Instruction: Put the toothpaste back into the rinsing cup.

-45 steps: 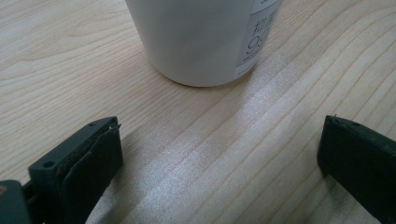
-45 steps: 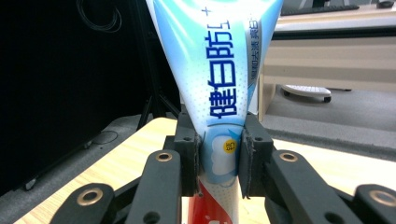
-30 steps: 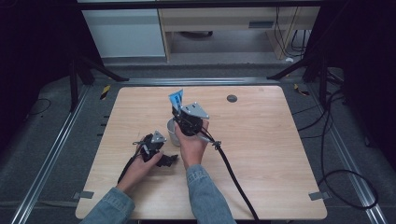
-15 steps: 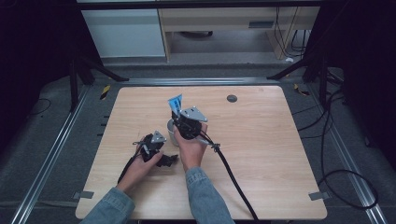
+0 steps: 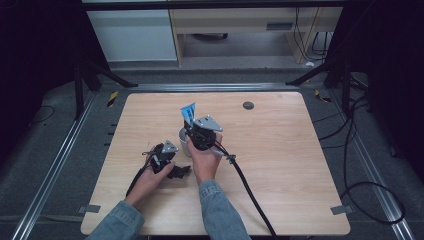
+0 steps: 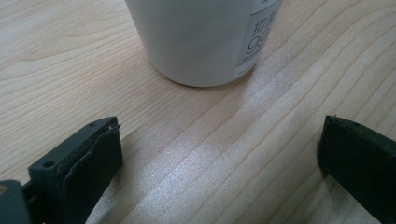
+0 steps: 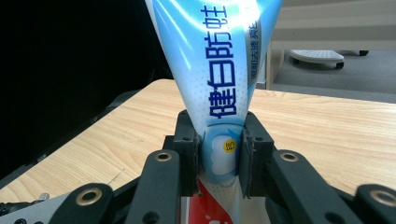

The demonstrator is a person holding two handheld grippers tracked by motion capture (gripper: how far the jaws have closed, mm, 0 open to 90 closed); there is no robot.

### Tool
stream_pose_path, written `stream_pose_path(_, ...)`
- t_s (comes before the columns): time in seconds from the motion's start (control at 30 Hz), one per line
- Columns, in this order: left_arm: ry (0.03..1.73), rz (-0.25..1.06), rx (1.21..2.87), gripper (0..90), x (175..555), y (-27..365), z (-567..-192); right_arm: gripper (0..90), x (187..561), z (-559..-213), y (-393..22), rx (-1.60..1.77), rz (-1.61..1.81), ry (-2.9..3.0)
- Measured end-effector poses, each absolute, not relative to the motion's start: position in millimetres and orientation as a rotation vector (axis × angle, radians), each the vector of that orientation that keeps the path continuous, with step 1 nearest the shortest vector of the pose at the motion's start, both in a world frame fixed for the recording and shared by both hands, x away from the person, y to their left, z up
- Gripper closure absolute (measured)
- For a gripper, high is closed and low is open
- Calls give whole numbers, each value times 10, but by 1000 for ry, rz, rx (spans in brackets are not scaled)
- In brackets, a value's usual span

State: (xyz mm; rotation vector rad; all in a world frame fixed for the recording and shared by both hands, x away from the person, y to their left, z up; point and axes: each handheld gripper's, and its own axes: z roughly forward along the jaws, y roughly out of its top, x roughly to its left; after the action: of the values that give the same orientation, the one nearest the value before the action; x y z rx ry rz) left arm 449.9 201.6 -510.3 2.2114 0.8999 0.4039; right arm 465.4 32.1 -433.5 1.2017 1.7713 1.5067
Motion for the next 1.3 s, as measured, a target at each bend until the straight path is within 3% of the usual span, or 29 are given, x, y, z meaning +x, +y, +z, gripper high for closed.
stream_pose_path(1.3,902,404,2209,0,4499,2016,-5103,707,4796,-4344,220,1308,1514,1827)
